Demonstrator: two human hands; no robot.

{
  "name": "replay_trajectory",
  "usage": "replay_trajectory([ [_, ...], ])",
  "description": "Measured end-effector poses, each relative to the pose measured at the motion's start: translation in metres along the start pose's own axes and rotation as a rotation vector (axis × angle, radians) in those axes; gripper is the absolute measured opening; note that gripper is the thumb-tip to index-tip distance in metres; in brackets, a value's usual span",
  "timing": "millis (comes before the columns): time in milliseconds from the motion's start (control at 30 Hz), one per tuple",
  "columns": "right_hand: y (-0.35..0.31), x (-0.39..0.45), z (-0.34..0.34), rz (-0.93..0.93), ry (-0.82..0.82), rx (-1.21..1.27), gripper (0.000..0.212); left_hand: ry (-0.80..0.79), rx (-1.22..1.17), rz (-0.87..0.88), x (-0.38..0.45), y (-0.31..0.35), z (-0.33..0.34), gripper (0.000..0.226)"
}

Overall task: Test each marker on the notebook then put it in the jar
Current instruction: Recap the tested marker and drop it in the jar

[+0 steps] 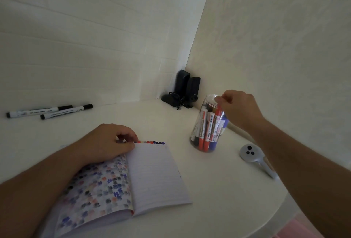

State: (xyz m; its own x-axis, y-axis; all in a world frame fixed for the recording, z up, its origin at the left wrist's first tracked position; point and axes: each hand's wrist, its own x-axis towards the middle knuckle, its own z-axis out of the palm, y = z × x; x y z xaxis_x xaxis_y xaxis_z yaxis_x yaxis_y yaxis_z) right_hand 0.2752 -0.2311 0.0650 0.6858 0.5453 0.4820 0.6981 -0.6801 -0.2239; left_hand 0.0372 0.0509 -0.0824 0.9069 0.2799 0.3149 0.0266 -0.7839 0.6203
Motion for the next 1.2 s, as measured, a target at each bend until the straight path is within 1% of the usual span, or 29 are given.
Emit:
replay_trajectory([
  [67, 0.003, 0.000, -0.002, -0.044, -0.032, -0.176, 0.043, 0.000, 0.008, -0.001, 0.000, 0.000, 0.001, 0.015],
  [133, 0.001, 0.000, -0.006, -0.076, -0.026, -0.391, 0.054, 0.001, 0.005, -0.003, 0.000, 0.000, 0.001, 0.015],
  [233, -0.008, 0.000, -0.012, -0.037, -0.060, -0.606, 0.066, -0.002, -0.002, 0.000, 0.000, 0.000, 0.000, 0.015],
  [300, -0.014, -0.002, -0.012, 0.005, -0.080, -0.681, 0.071, -0.001, -0.004, 0.003, -0.001, 0.000, 0.000, 0.015],
  [367, -0.014, -0.003, -0.011, 0.025, -0.092, -0.623, 0.070, -0.001, -0.009, -0.002, 0.000, 0.000, 0.000, 0.016],
  [400, -0.013, -0.002, -0.010, 0.035, -0.091, -0.521, 0.067, -0.002, -0.009, -0.006, 0.000, 0.000, 0.000, 0.016],
  [467, -0.010, -0.001, -0.006, 0.048, -0.082, -0.284, 0.055, -0.005, -0.006, -0.005, 0.000, -0.001, 0.000, 0.016],
  [567, -0.003, -0.003, -0.003, 0.082, -0.104, -0.049, 0.038, -0.005, -0.008, 0.000, 0.000, -0.001, 0.000, 0.017],
  [633, -0.001, -0.004, -0.002, 0.143, -0.106, 0.124, 0.032, -0.013, -0.004, -0.001, 0.000, -0.002, 0.000, 0.016],
  [700, -0.002, -0.004, -0.005, 0.165, -0.086, 0.234, 0.027, -0.014, 0.004, 0.000, 0.001, -0.001, 0.001, 0.016],
  [767, -0.006, -0.003, -0.010, 0.147, -0.075, 0.220, 0.026, -0.012, 0.003, -0.003, 0.001, -0.001, 0.002, 0.016],
  [833, -0.011, 0.001, -0.015, 0.097, -0.094, 0.085, 0.030, -0.016, 0.001, -0.010, 0.001, -0.002, 0.001, 0.016],
  [900, -0.016, 0.005, -0.017, 0.067, -0.163, -0.062, 0.034, -0.025, 0.006, -0.010, 0.001, -0.002, 0.001, 0.016],
  [967, -0.018, 0.009, -0.018, 0.121, -0.240, -0.064, 0.035, -0.028, 0.009, -0.002, 0.001, 0.000, 0.000, 0.017],
  [1033, -0.019, 0.011, -0.020, 0.220, -0.298, 0.021, 0.029, -0.028, 0.007, -0.002, 0.001, 0.000, 0.000, 0.017],
  [1067, -0.019, 0.011, -0.021, 0.242, -0.291, 0.064, 0.025, -0.031, 0.009, -0.002, 0.001, 0.000, 0.000, 0.017],
  [1100, -0.017, 0.011, -0.020, 0.221, -0.245, 0.080, 0.022, -0.031, 0.010, -0.002, 0.001, 0.000, 0.000, 0.017],
  [1167, -0.014, 0.005, -0.017, 0.084, -0.088, 0.014, 0.019, -0.027, 0.007, -0.005, 0.001, -0.001, 0.000, 0.017],
  [1200, -0.015, 0.000, -0.015, 0.023, -0.043, -0.022, 0.022, -0.028, 0.006, -0.005, 0.001, -0.001, 0.000, 0.017],
])
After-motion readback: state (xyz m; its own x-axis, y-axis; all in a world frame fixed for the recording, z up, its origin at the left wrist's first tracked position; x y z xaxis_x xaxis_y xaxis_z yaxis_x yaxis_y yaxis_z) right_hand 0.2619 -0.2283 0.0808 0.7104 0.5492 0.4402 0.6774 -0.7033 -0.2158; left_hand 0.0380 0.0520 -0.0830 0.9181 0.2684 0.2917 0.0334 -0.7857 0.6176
